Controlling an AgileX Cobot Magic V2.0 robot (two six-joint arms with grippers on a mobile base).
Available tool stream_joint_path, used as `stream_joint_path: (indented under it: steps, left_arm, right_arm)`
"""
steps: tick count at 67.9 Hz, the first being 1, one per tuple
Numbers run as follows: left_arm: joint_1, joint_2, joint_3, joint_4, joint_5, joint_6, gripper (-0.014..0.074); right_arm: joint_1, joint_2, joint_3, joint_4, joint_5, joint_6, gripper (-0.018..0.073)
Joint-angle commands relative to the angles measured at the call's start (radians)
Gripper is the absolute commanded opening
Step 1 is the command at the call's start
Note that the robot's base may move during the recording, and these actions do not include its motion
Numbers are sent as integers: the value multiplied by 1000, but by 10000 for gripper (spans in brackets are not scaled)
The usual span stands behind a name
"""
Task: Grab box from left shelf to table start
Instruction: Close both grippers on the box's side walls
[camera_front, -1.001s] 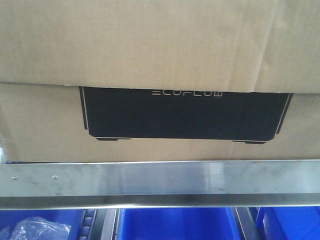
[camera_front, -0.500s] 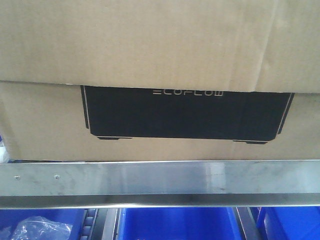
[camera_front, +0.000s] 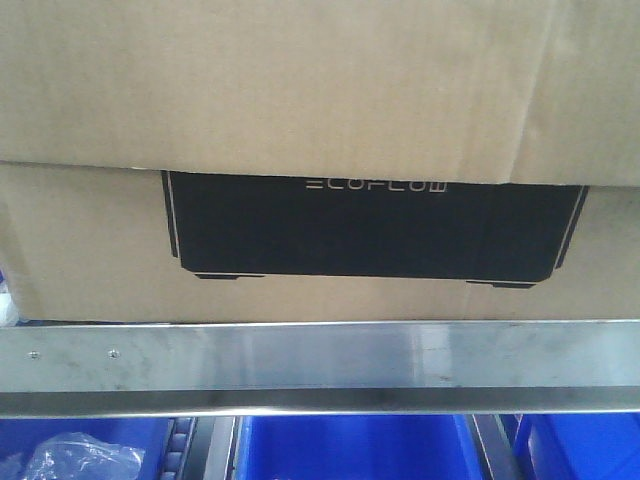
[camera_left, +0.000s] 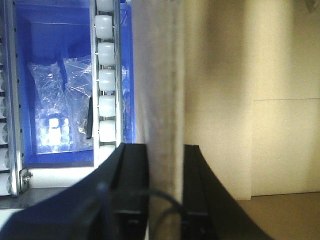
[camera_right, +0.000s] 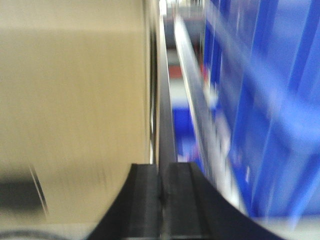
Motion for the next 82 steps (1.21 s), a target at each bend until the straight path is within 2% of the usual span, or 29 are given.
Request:
stream_joint_path:
  steps: [1, 4, 9, 20, 31, 52, 70, 82]
  left_arm:
    - [-5, -23, -23, -55, 39, -4, -92]
    - [-5, -23, -23, -55, 39, -4, -92]
    - [-5, -23, -23, -55, 39, -4, -92]
    - [-5, -23, -23, -55, 39, -4, -92]
    - [-5, -23, -23, -55, 39, -2, -92]
    - [-5, -23, -23, -55, 41, -2, -92]
    - [-5, -23, -23, -55, 41, -2, -92]
    - [-5, -23, -23, -55, 41, -2, -92]
  right_arm:
    - [-4, -9, -93, 0, -52, -1, 426]
    - [-4, -9, -120, 0, -44, -1, 498]
    - [-4, -9, -173, 0, -29, -1, 552]
    - [-4, 23, -309, 0, 28, -1, 552]
    - [-4, 166, -477, 0, 159, -1, 552]
    - [-4, 586, -872, 0, 458, -4, 552]
    - [-4, 946, -1178, 0, 735, -101, 552]
    - [-4, 1139, -1315, 0, 853, -125, 552]
